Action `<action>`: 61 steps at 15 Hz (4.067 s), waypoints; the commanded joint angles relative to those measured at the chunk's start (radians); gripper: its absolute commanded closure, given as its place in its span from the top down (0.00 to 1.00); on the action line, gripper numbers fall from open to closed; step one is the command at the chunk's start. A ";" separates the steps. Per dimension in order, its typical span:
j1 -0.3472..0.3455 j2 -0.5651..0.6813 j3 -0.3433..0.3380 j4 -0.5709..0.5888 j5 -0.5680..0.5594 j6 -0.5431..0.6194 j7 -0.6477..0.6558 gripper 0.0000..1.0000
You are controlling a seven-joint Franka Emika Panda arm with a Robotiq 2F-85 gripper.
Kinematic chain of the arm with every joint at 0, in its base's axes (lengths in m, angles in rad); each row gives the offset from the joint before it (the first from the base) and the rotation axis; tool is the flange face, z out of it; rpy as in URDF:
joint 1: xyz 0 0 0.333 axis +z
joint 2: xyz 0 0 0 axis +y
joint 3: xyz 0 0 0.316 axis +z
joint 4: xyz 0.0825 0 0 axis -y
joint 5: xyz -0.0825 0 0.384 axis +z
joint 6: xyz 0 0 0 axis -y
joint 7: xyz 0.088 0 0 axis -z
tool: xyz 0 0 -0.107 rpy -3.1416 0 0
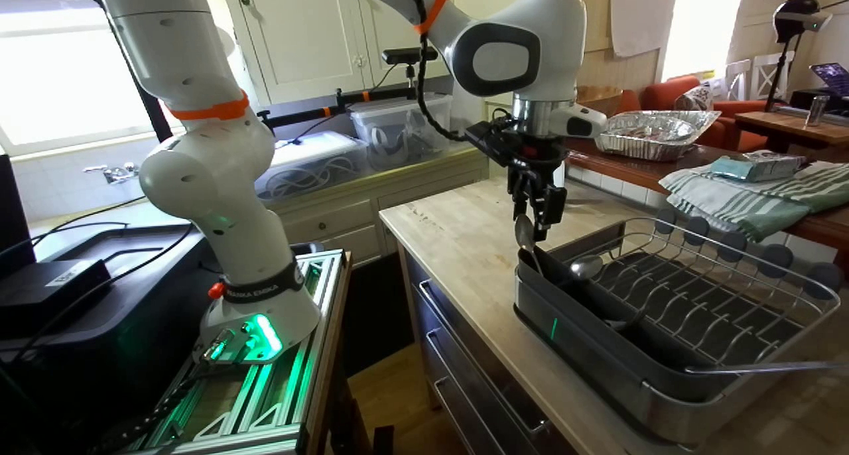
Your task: Put the spoon on the top of the drawer
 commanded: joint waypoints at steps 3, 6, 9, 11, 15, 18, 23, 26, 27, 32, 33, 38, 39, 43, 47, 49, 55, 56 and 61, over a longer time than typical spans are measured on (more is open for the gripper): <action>0.012 0.038 0.013 0.032 -0.032 -0.033 0.028 0.27; 0.013 0.039 0.016 0.034 -0.051 -0.024 0.047 0.05; 0.013 0.033 0.017 0.038 -0.079 -0.025 0.069 0.02; 0.013 0.029 0.017 0.045 -0.093 -0.030 0.078 0.02; 0.011 -0.025 0.014 0.018 -0.127 -0.008 0.094 0.02; 0.009 -0.075 0.013 -0.003 -0.152 -0.015 0.097 0.02; 0.006 -0.159 0.013 -0.031 -0.176 -0.027 0.091 0.02; 0.007 -0.209 0.017 -0.045 -0.187 -0.031 0.085 0.02; 0.010 -0.226 0.019 -0.050 -0.185 -0.028 0.078 0.02; 0.025 -0.279 0.039 -0.046 -0.210 -0.032 0.052 0.02; 0.028 -0.285 0.044 -0.045 -0.219 -0.030 0.049 0.02; 0.068 -0.292 0.075 -0.023 -0.249 -0.028 -0.003 0.02; 0.078 -0.286 0.082 -0.018 -0.252 -0.030 -0.016 0.02; 0.119 -0.263 0.113 -0.006 -0.272 -0.031 -0.077 0.02; 0.160 -0.223 0.141 0.006 -0.286 -0.033 -0.140 0.02; 0.176 -0.195 0.153 0.010 -0.292 -0.022 -0.165 0.02; 0.209 -0.088 0.190 0.044 -0.334 -0.017 -0.217 0.02; 0.211 -0.069 0.195 0.050 -0.344 -0.011 -0.221 0.02; 0.214 0.032 0.202 0.089 -0.357 0.020 -0.237 0.02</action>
